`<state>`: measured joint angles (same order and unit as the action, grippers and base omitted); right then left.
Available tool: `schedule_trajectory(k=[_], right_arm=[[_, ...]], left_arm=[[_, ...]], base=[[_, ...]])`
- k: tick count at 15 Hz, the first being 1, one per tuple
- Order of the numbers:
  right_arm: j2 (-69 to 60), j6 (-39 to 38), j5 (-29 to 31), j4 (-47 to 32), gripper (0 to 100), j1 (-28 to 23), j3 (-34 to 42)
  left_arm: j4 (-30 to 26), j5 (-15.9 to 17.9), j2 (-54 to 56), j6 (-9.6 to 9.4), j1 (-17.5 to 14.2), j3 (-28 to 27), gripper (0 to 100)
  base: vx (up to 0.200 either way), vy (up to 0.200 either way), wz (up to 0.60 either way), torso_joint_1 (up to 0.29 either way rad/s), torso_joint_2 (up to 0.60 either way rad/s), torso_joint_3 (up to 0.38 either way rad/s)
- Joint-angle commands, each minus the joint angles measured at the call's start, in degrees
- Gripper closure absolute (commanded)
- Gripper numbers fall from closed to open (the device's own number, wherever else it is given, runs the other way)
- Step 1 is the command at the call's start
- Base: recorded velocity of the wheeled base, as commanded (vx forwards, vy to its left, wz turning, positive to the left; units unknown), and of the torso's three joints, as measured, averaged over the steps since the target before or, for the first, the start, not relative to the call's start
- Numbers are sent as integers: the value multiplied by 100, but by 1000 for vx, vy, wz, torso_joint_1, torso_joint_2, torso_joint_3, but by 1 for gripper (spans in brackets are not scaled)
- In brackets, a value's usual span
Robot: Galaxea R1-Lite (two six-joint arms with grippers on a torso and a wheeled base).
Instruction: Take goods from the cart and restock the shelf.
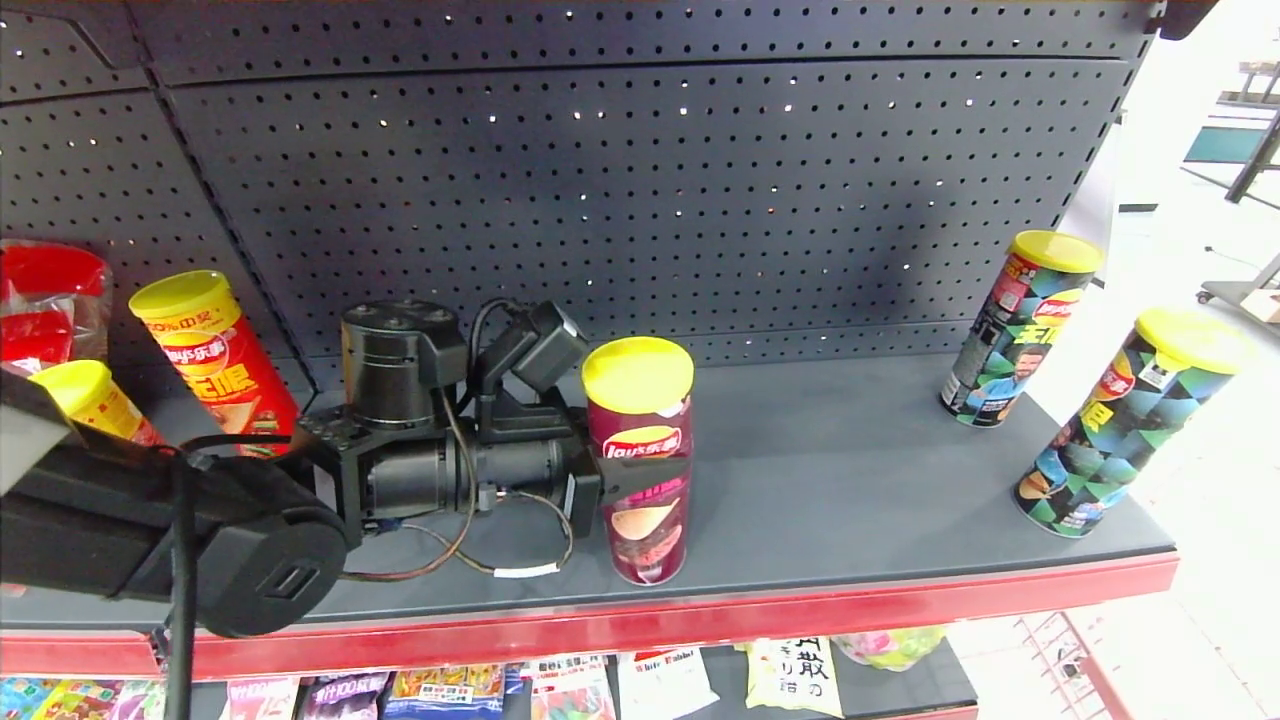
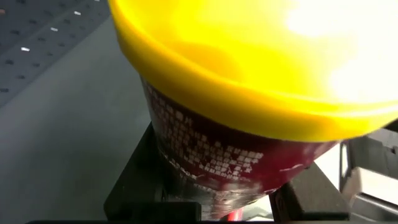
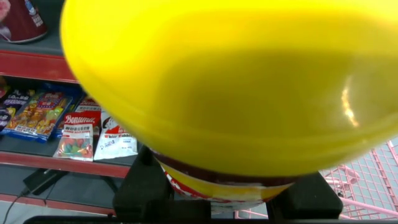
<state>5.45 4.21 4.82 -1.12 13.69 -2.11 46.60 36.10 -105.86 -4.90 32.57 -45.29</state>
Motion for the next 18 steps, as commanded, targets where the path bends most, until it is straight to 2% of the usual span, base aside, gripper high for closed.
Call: schedule_trajectory(k=[1,7,10,11,16,18], right_arm=[[9,1,2,-2,100,2,0],[9,1,2,-2,100,2,0],[9,1,11,-2,100,2,0],[9,1,2,-2,100,2,0],[9,1,2,-2,100,2,0],[9,1,2,-2,100,2,0]], left_arm=[[-2,3,-40,-20,39,38,100],[-2,47,-40,-55,39,108,100],[-11,47,-40,-187,39,178,100],[-2,47,-40,-248,39,213,0],[59,-15,22,-239,39,407,0],[437,-32,171,-231,-23,846,0]], base=[[0,0,0,0,0,0],[0,0,0,0,0,0],[0,0,0,0,0,0],[0,0,0,0,0,0],[0,0,0,0,0,0],[0,0,0,0,0,0]])
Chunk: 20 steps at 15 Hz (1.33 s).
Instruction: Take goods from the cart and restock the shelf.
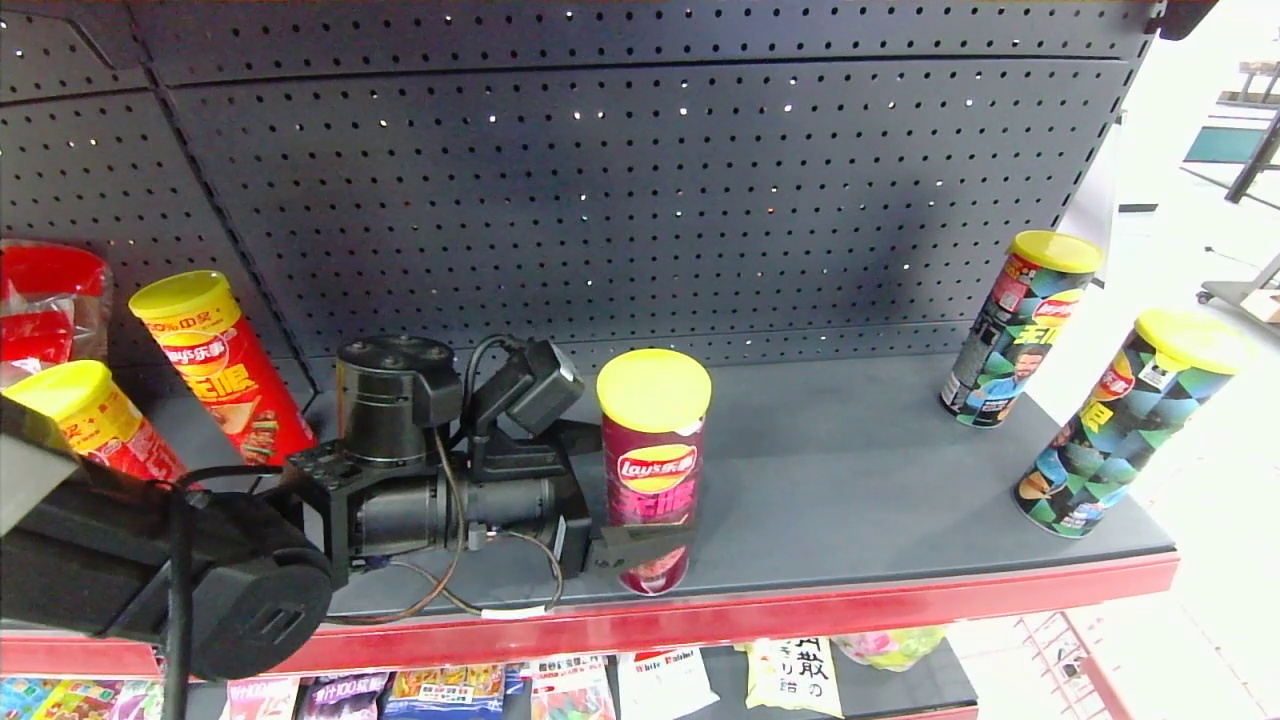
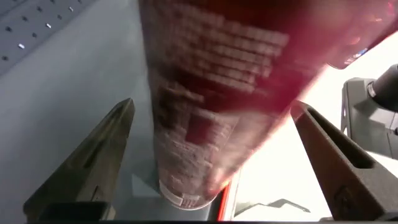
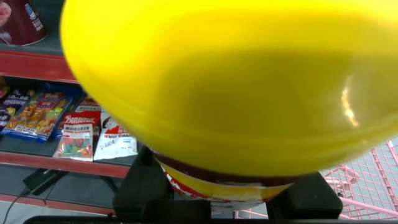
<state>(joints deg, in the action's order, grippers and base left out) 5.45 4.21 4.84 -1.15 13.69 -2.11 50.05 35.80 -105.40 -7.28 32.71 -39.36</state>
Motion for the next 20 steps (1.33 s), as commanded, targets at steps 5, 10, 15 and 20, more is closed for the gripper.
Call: schedule_trajectory(k=[5,10,15,20], right_arm=[[35,-7,-27,-35,100,20,-9],[167,-43,-27,-35,100,-33,-9],[2610,-315,-721,9,100,327,-2180],[5581,124,-1363,774,100,916,-3691]], left_arm=[[505,-91,1426,25,-924,1871,0],[417,-1656,3430,280,-1267,3145,0],[-2993,-1735,6532,534,-1276,2987,0],[-6587,-1919,8466,534,-1267,1906,0]], base=[[0,0,0,0,0,0],[0,0,0,0,0,0],[0,0,0,0,0,0],[0,0,0,0,0,0]])
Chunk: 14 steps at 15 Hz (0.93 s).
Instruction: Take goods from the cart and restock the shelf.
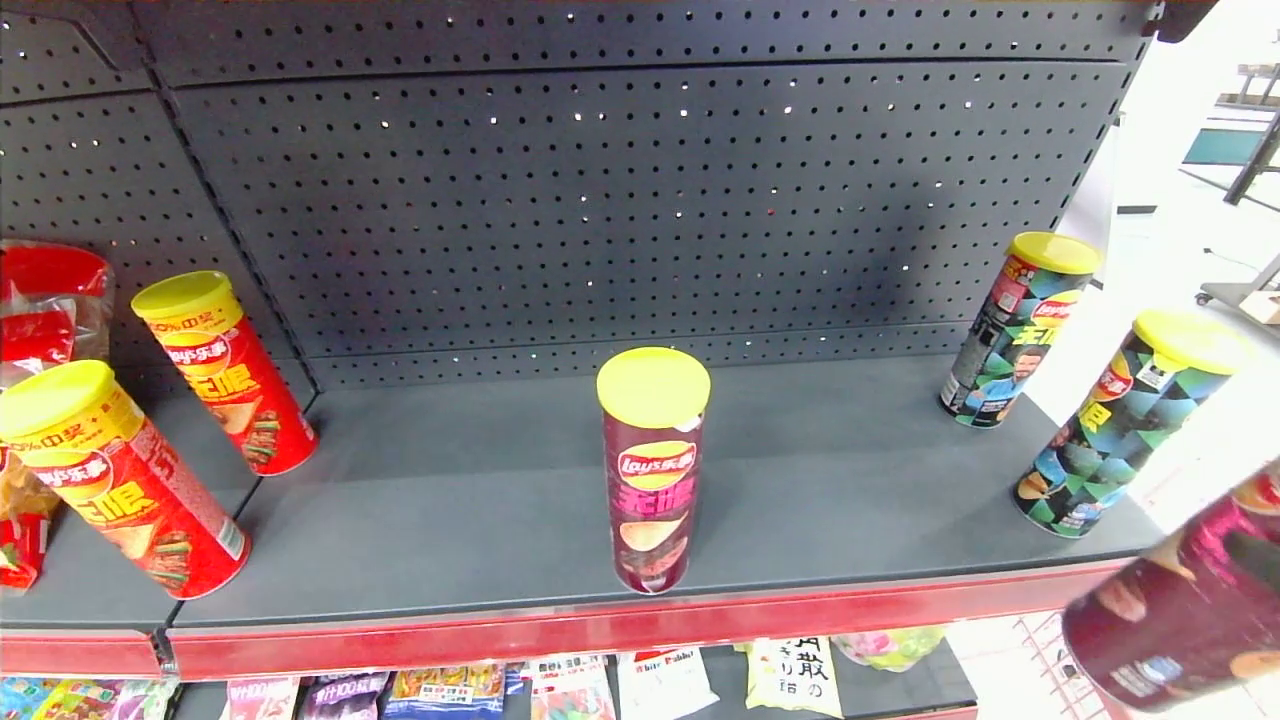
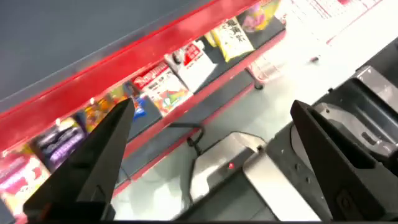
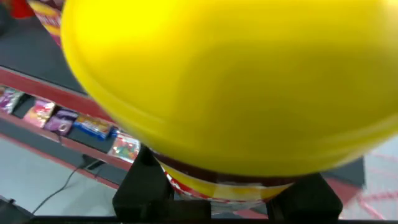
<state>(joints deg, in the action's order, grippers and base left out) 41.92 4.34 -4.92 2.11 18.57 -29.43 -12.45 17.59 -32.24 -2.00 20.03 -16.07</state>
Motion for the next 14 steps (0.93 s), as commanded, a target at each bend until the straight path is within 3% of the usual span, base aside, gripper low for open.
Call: schedule_trajectory(k=[1,4,14], right_arm=[[2426,111,-448,738,100,464,-1135],[3902,129,-518,1415,100,472,-1882],[6355,120,-615,1459,100,727,-4071]], left_arm=[[-337,-195,1159,15,1,-424,0],[-346,-239,1150,7,-8,-415,0],[-337,-511,1168,-2,-8,-380,0]], base=[[0,0,0,0,0,0],[0,0,0,0,0,0],[0,0,0,0,0,0]])
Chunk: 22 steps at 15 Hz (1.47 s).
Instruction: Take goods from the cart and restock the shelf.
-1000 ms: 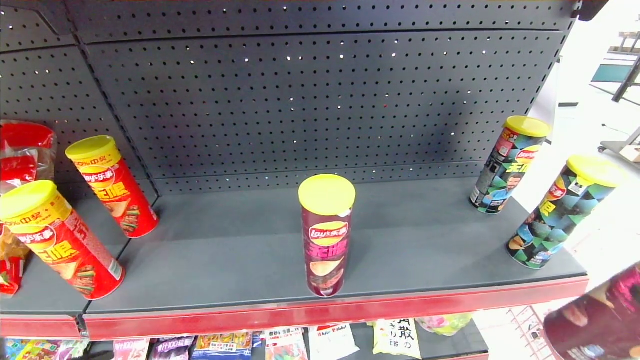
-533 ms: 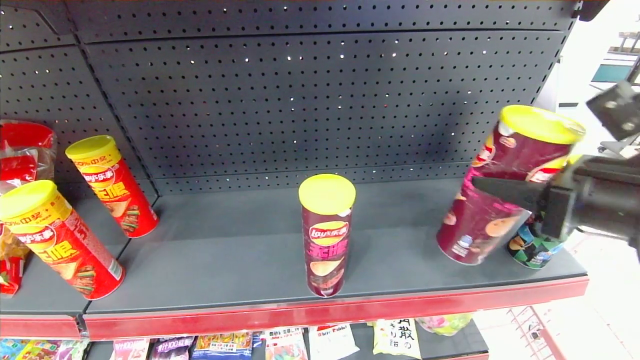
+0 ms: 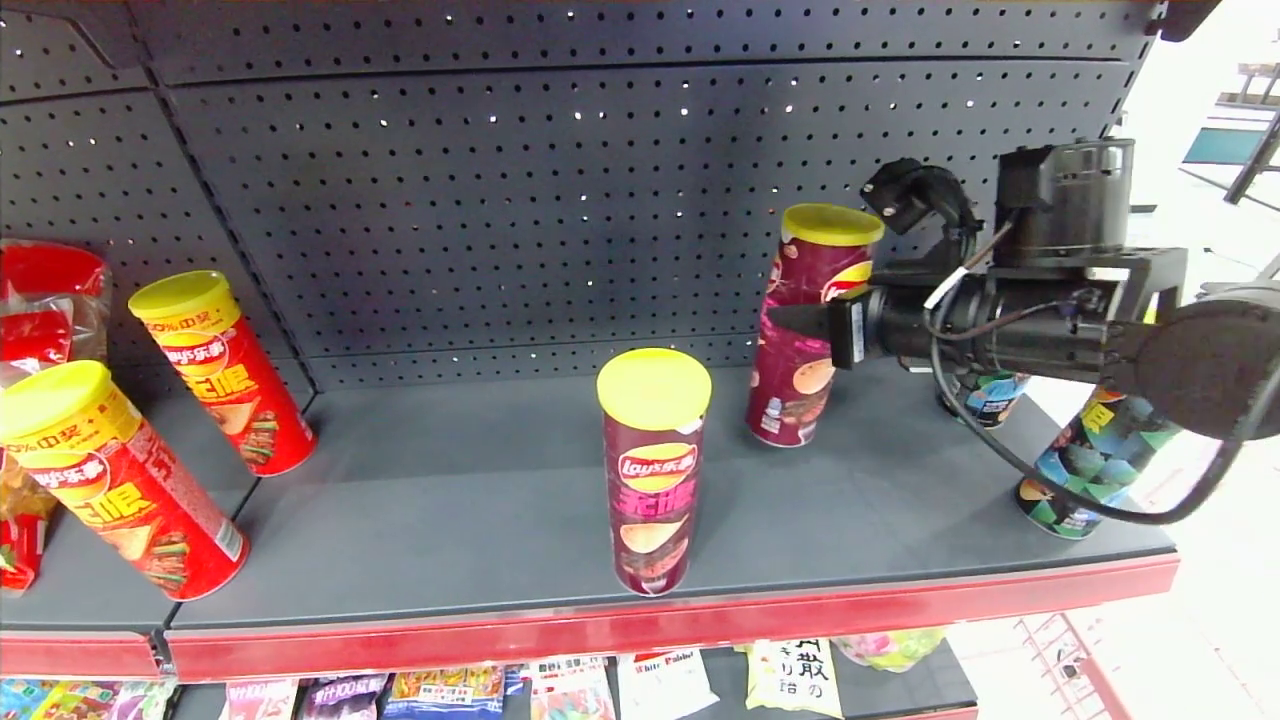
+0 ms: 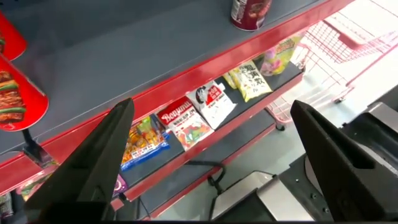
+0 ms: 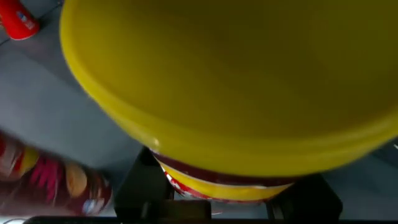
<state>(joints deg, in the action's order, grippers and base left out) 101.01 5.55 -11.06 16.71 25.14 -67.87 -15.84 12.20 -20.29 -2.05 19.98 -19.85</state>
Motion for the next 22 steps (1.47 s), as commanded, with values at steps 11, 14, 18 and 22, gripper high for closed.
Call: schedule_trajectory(k=[11,14,18,22], right_arm=[[1386,-1,33,-1,100,756,-1106],[1580,-1,42,-1,100,791,-1326],[1747,-19,51,-1,100,817,-1607],[1843,-19,60,7,100,861,-1677]], left_arm=[[-34,-122,315,-6,-3,121,0],[-34,-122,323,-6,-3,121,0],[-42,-148,411,-6,-3,139,0],[-78,-157,420,-6,6,139,0]], base=[[0,0,0,0,0,0],[0,0,0,0,0,0],[0,0,0,0,0,0],[0,0,0,0,0,0]])
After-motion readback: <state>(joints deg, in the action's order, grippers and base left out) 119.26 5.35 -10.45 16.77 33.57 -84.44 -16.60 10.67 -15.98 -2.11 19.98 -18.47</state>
